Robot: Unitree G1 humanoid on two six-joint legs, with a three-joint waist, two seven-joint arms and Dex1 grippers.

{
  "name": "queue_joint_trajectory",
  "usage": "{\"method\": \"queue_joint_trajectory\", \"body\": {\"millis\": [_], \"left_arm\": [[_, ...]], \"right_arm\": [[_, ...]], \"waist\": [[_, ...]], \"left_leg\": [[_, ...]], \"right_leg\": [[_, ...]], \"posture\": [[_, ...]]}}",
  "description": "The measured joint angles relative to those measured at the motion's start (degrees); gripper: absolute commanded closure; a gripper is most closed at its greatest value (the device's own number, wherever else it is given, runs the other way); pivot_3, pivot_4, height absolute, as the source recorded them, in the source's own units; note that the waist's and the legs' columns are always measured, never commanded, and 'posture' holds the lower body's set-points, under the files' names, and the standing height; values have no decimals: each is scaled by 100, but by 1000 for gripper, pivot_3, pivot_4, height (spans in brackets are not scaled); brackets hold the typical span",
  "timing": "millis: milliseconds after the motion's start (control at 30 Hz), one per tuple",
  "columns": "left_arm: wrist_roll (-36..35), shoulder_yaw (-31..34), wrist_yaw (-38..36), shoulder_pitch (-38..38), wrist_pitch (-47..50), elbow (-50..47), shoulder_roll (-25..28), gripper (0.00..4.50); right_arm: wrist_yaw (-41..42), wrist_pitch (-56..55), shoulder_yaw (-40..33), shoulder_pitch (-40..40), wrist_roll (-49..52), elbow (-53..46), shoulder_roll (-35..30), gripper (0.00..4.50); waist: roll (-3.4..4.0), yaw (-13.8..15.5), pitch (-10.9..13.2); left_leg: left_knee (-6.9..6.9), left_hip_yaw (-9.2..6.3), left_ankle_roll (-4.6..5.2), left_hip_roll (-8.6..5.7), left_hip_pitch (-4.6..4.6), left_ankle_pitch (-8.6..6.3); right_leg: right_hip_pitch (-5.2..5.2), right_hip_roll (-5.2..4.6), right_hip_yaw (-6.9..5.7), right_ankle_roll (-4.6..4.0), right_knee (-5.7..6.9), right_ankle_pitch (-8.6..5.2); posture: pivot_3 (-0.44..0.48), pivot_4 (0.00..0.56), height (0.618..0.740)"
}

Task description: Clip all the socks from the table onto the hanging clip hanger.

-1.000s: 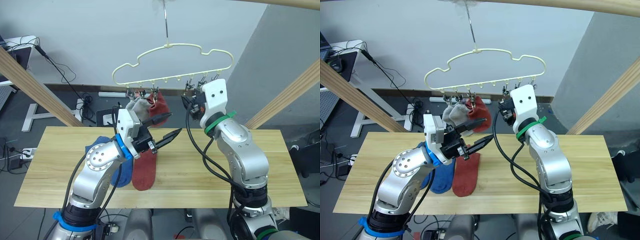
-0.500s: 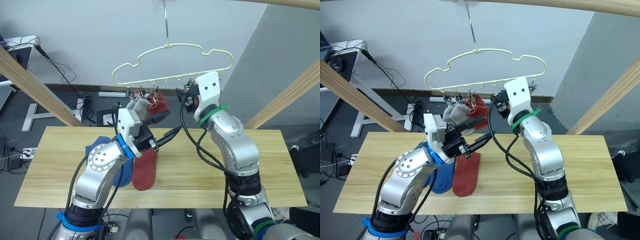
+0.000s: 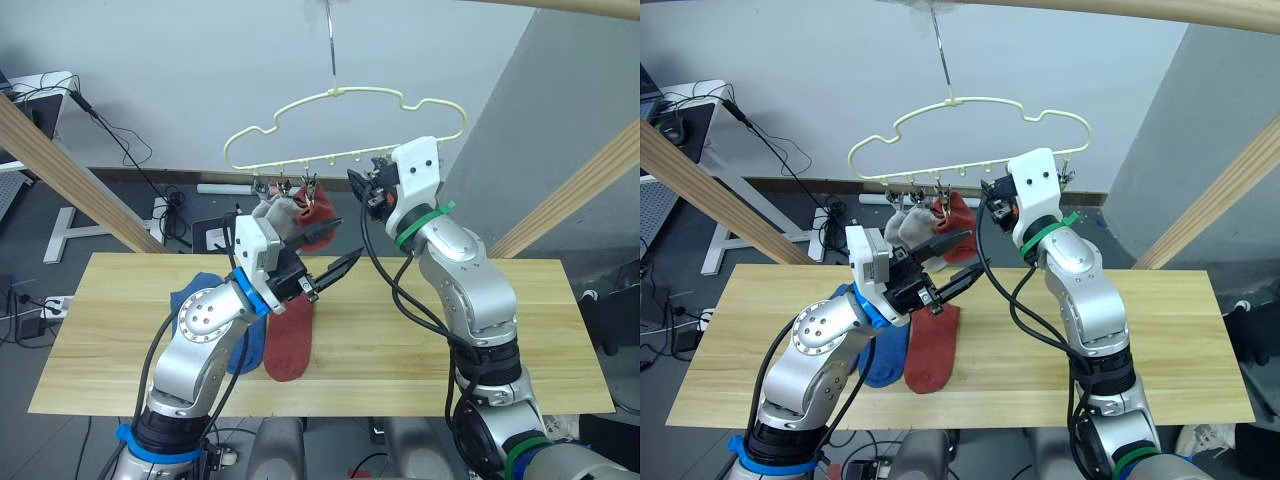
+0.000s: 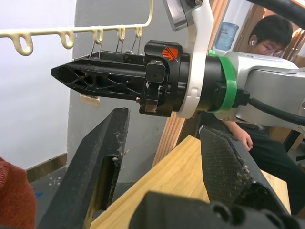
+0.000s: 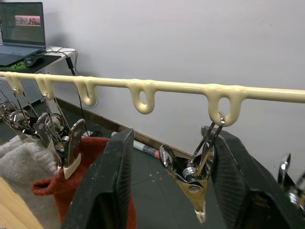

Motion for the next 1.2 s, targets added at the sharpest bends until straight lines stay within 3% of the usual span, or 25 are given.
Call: {"method": "queue_joint_trajectory", "body": {"millis": [100, 200, 433, 533, 667, 867, 967, 1200], "left_arm": [[2, 0, 16, 4, 0, 0, -36, 1811], [6, 1, 34, 7, -1, 0, -45, 1811], [65, 0, 113, 44, -23, -2, -37, 1811], [368, -104, 47, 290, -60, -3, 226, 1258], [822, -234, 275, 1161, -243, 317, 170, 55], [1269, -223, 779, 1335, 151, 700, 87, 19], [1544, -180, 1228, 1127, 585, 1186, -42, 19], [1964, -271, 1481, 768, 968, 1610, -90, 19]], "right_arm": [[-72, 11, -98, -14, 73, 51, 69, 3990], [-129, 13, -206, -64, 113, 90, 89, 4464], [-188, 7, -232, -148, 261, 160, 102, 4464], [-196, 7, -228, -151, 267, 160, 75, 4500], [-215, 9, -263, -151, 269, 160, 18, 4500], [-214, 77, -302, -138, 309, 132, 2, 4500], [-215, 130, -301, -121, 337, 88, -3, 4500], [-246, 167, -299, -97, 389, 60, -8, 4500]], "waist": [[0, 0, 0], [0, 0, 0], [0, 0, -1], [3, -3, -3], [7, -7, -6], [7, 7, -7], [7, 1, -7], [6, 0, -7]], "left_leg": [[0, 0, 0, 0, 0, 0], [0, 0, 0, 0, 0, 0], [0, 1, 0, 0, 0, 0], [-1, 0, 0, 0, 1, 0], [-2, 9, 1, 1, -4, -1], [1, 8, 3, 0, -9, 1], [3, 6, 6, 1, -8, 2], [0, 7, 6, 2, -9, 2]], "right_leg": [[0, 0, 0, 0, 0, 0], [0, 0, 0, 0, 0, 0], [0, 0, 0, -1, 1, 1], [-1, 0, 1, -1, 2, 1], [-12, -4, 7, -2, 2, 1], [-17, 0, 6, -5, 7, 3], [-18, 1, 4, -5, 9, 3], [-18, 0, 4, -7, 8, 4]], "posture": [[19, 257, 740], [19, 257, 740], [26, 262, 740], [25, 267, 740], [21, 273, 740], [18, 277, 740], [18, 277, 740], [13, 280, 740]]}}
